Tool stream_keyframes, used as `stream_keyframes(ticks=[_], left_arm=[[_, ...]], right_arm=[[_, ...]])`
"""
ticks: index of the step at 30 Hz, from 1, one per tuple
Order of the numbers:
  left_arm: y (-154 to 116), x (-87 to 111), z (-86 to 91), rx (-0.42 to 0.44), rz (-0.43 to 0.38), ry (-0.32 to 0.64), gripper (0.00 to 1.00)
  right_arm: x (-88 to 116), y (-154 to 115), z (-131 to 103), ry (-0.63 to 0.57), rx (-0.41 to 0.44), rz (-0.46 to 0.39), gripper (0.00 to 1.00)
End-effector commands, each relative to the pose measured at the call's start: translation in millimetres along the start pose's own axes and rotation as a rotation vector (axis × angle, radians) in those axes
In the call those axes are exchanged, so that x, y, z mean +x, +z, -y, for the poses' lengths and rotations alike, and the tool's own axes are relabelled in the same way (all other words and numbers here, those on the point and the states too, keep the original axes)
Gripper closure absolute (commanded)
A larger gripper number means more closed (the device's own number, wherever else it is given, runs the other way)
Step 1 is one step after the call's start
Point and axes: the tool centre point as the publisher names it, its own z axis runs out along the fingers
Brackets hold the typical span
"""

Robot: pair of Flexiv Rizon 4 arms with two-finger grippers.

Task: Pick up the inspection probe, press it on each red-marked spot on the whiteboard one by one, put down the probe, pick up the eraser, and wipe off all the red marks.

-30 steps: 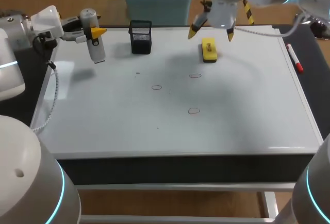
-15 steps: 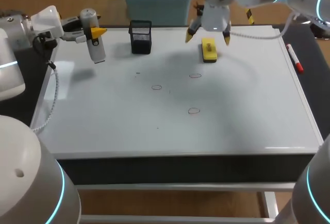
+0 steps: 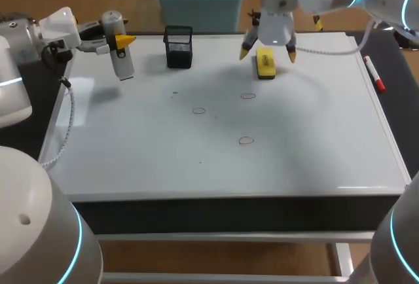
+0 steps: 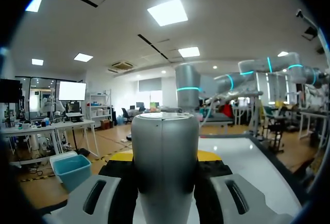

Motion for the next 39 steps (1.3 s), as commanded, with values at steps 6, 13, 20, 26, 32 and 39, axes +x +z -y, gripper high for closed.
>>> stream_keyframes(ticks=[6,13,20,26,32,39], left_arm=[[0.9,0.0,-0.3,0.004,0.002,0.002,1.00],[0.9,0.0,-0.3,0.004,0.002,0.002,1.00],[0.9,0.0,-0.3,0.004,0.002,0.002,1.00],[0.9,0.0,-0.3,0.004,0.002,0.002,1.00],[0.9,0.0,-0.3,0.004,0.002,0.002,1.00],[0.9,0.0,-0.3,0.004,0.002,0.002,1.00]], right_arm=[[4.3,4.5,-0.3,0.010,-0.010,-0.018,0.00],[4.5,8.3,2.8,0.013,-0.015,-0.034,0.00],[3.4,10.3,6.7,0.011,-0.013,-0.045,0.04],[3.5,11.6,8.5,0.016,-0.017,-0.053,0.80],[4.4,12.5,7.9,0.021,-0.023,-0.051,1.00],[10.7,3.8,8.2,0.046,-0.009,-0.058,1.00]])
